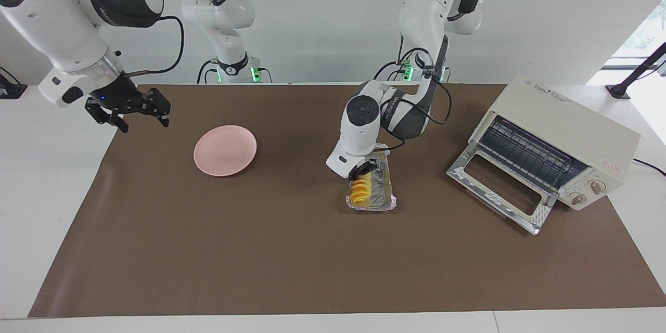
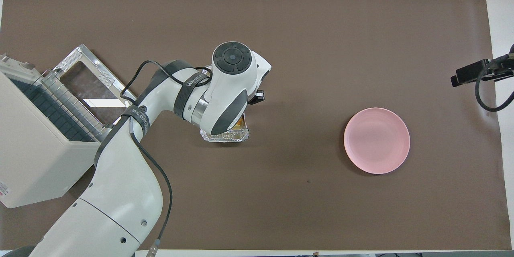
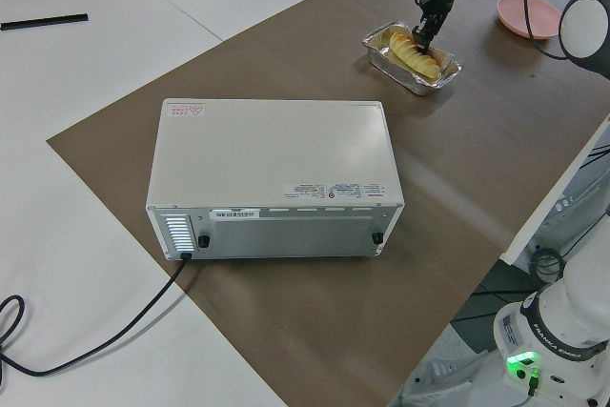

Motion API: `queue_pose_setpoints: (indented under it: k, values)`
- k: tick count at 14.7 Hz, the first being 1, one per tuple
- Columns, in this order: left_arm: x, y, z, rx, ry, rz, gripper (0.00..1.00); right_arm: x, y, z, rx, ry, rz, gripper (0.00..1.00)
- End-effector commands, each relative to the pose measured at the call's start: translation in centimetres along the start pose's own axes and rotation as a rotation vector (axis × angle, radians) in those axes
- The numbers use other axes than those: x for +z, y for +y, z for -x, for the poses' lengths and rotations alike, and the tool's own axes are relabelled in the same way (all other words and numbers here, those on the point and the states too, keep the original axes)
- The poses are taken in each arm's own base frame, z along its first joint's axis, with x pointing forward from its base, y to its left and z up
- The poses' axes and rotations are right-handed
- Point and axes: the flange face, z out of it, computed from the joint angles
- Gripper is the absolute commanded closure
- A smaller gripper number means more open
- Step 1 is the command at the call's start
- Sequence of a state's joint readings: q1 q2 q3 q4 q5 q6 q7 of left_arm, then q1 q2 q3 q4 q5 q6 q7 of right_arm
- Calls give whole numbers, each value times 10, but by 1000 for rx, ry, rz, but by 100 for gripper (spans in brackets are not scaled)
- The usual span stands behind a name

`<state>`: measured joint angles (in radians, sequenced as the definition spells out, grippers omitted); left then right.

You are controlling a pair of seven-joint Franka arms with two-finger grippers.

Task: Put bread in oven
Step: 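Carry the tray with the left gripper into the open oven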

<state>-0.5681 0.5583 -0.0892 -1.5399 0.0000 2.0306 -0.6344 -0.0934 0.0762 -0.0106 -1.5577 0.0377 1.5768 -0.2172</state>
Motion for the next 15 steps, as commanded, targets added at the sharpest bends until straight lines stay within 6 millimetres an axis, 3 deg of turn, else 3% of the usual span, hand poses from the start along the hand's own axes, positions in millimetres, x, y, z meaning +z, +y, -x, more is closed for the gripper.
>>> queue_pose_setpoints:
  k: [1,3,5,8,9,12,15]
  values:
    - [-16,-12,-2,-50,-24,-32,100,-13,-4,27,-15,-25,37,0]
    - [-48,-21,-14,-98,-50,-62,100,-24,-7,42,-23,-45,45,0]
    - [-80,-50,-34,-157,-18,-59,100,-26,-7,47,-31,-50,47,0]
    - [-118,-135,-72,-313,5,-38,100,-25,-5,46,-33,-36,53,0]
    - [-120,-160,-81,-355,12,-50,100,-26,-6,42,-35,-18,55,0]
    - [-126,-265,-110,-510,32,-100,100,-28,-1,38,-25,10,46,0]
    - [-121,-322,-107,-593,-48,-174,100,-29,8,41,-9,8,43,0]
